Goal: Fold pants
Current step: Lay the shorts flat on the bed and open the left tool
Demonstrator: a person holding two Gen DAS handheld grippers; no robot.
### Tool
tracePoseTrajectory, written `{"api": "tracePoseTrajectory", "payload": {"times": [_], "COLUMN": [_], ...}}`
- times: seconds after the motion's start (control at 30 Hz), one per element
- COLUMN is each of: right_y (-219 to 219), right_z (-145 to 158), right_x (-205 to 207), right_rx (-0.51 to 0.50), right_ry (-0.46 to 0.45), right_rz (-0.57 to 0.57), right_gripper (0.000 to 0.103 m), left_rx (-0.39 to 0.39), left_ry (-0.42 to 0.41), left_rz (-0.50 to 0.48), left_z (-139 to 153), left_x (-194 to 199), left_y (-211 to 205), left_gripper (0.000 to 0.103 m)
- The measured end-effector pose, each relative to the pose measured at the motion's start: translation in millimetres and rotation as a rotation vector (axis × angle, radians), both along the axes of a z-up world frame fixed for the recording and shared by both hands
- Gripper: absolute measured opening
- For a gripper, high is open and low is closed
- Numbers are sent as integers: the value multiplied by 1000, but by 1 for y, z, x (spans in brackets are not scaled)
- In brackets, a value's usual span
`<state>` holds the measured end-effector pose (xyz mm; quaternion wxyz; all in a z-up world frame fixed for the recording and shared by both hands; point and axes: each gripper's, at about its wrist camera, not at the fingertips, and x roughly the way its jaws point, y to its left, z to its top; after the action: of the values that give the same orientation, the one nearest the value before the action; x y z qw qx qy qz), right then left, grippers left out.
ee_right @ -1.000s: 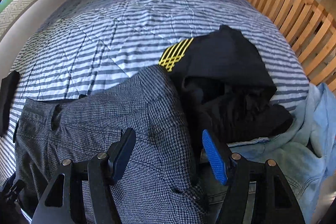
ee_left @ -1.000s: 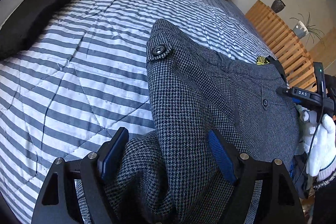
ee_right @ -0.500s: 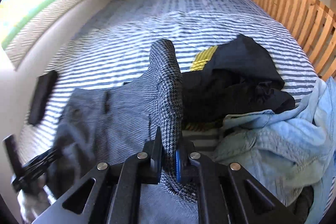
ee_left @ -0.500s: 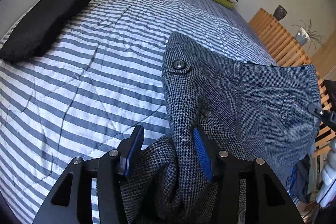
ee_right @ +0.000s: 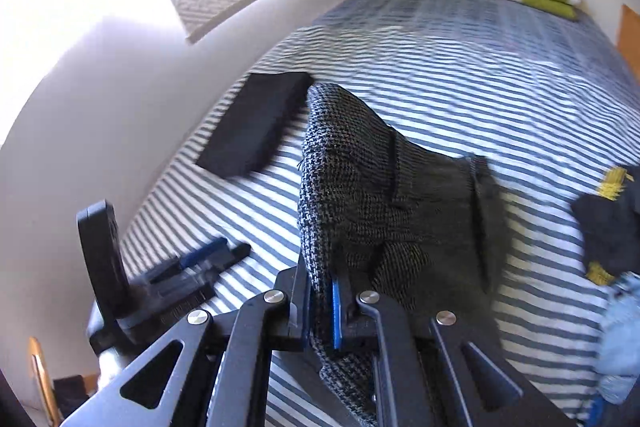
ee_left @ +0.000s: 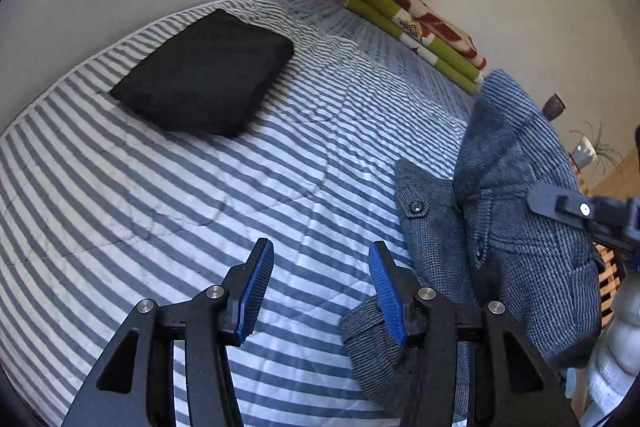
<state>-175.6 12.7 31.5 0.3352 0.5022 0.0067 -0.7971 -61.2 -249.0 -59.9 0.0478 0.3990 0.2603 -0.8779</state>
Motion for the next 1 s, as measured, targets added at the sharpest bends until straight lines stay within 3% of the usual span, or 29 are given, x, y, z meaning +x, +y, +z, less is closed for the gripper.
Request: {"api": "tracePoseTrajectory", "payload": {"times": [0.13,0.23,0.43,0.57,0.67,0.83,1.0], "right_y": [-80,-97,-26,51,100,140,115], "right_z": [-19,-25,0,-14,-54,-100,-106], "right_x": [-16,-21,1,16,28,58,78], "right_rx": [-50,-28,-28,112,134,33,89], "right_ry": [-164,-226,-89,1,-88,-218,-127], "right_rz": [104,132,101,-34,-93,-123,-57], "right_gripper": [11,16,31,35,35,35,35], "left_rx": [27,64,73,77,46,57,42], "left_ry": [28,44,27,-22,-54,-86,-112], "left_rz": [108,151,104,32,2,-1,-5], "left_z": [6,7,1,-9,-16,-27,-36], "left_x": [26,40,41,33,28,20,14], "left_y": [-50,-72,-72,-51,-33,-24,-19], "left_gripper": [56,58,67,70,70,70,70]}}
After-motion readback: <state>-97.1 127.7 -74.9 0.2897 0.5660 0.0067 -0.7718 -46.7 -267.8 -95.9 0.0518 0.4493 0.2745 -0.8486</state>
